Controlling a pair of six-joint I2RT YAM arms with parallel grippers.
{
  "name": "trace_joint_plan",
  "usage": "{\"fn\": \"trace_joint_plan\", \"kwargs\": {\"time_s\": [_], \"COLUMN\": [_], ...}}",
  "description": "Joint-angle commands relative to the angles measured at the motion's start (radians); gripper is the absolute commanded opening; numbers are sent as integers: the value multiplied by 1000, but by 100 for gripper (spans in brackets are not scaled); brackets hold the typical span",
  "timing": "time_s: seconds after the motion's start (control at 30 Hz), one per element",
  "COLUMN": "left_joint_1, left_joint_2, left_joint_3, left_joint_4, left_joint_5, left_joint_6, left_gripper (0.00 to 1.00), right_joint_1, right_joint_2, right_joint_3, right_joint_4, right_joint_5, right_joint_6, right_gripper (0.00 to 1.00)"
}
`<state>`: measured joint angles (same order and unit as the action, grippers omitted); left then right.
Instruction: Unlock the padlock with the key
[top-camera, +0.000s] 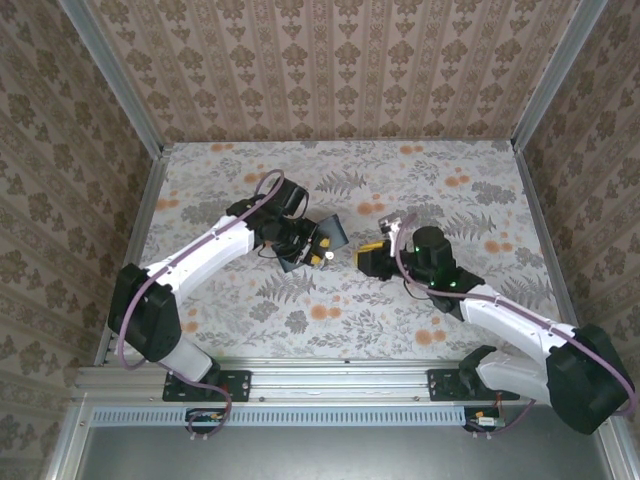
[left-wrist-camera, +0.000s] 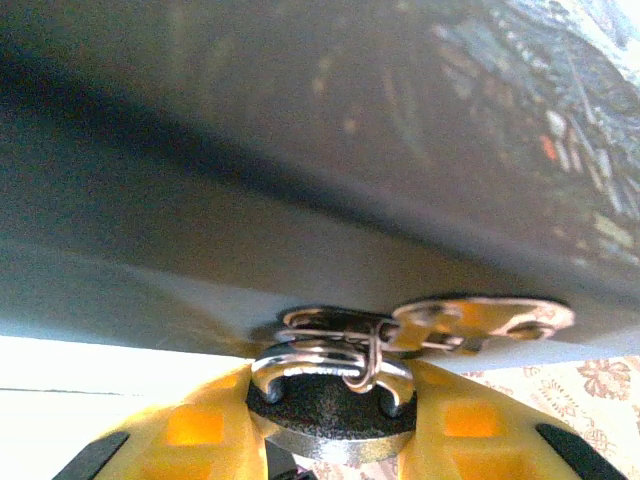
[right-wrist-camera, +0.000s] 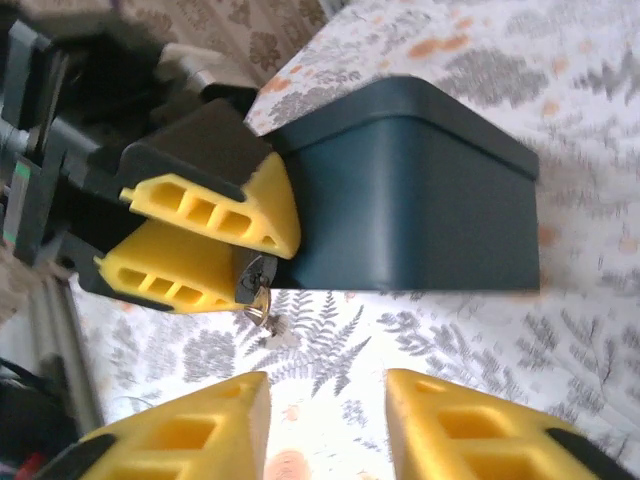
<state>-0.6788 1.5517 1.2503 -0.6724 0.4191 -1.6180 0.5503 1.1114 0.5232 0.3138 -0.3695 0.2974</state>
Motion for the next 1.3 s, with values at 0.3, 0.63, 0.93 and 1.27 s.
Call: {"fn": "trace_joint_plan", "kwargs": {"time_s": [0.3,0.63,0.93,1.27], "left_joint_1": [10,19,30,30], "left_joint_2": [10,25,21,22], "left_joint_3": [70,75,74,74], "left_joint_4": [-103,-99,-101,-99], "left_joint_5": [93,104,104,107], "left_joint_6": [102,103,104,104], "left_gripper": [10,10,10,10], "right_joint_1": [146,234,267,309], "right_joint_2": [177,254,255,270], "right_joint_3": [-93,-63,-68,-49], "right_joint_4": [460,496,546,520], "right_joint_5": [269,340,392,404], "right_joint_6": [-734,-843,-868,-944], "right_gripper": [26,26,29,27]}}
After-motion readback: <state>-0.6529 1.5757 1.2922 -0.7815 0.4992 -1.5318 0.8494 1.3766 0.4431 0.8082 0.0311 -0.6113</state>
